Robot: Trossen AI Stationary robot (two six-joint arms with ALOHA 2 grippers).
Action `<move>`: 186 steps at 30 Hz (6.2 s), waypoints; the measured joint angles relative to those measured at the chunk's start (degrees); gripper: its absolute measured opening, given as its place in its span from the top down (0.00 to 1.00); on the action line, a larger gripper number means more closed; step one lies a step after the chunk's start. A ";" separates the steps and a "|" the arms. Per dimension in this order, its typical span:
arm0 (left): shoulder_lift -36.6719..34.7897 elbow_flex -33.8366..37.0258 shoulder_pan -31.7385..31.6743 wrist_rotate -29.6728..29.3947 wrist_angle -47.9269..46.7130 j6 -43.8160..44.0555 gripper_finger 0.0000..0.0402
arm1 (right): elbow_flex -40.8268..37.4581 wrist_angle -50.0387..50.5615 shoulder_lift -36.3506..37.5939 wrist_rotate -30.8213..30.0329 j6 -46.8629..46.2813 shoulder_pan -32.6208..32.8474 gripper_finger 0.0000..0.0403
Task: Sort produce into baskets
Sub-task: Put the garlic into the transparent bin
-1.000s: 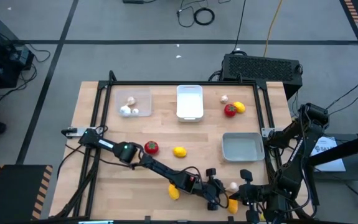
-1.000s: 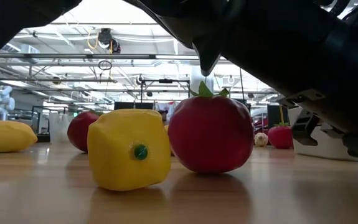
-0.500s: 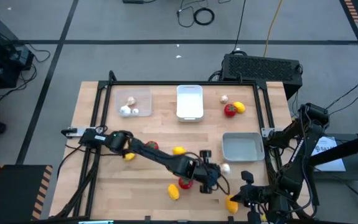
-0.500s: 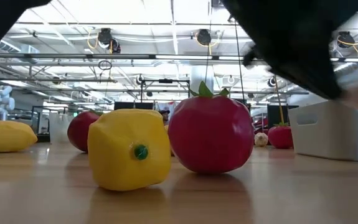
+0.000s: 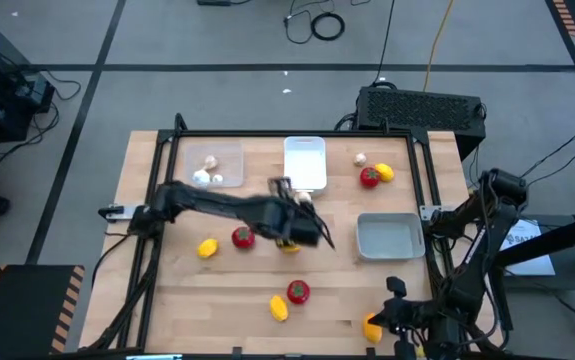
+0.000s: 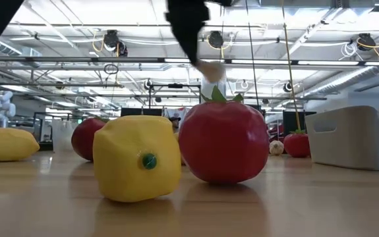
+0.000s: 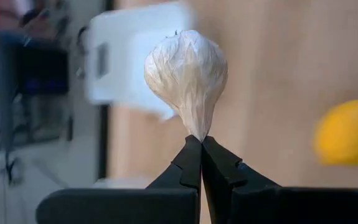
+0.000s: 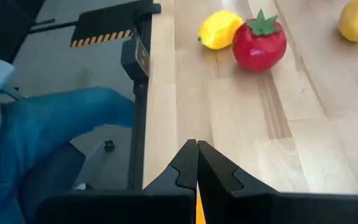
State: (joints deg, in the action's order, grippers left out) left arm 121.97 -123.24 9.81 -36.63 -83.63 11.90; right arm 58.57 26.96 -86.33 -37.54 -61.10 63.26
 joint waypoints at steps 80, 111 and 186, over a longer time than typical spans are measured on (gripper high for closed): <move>-6.15 30.41 -34.11 46.99 73.82 -27.26 0.64 | -34.74 -3.16 69.11 -14.58 47.56 -41.57 1.00; 7.62 -11.89 -39.45 46.28 43.30 -28.76 0.64 | -33.64 -19.84 66.88 -26.41 58.80 -59.05 1.00; -53.11 85.29 -47.70 50.67 112.32 -20.17 0.71 | 3.41 9.94 -15.43 32.10 43.53 -109.26 0.25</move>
State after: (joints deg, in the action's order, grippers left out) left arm 68.86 -37.95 -37.89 14.04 28.70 -8.27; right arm 61.98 36.90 -101.76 -5.44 -17.57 -46.00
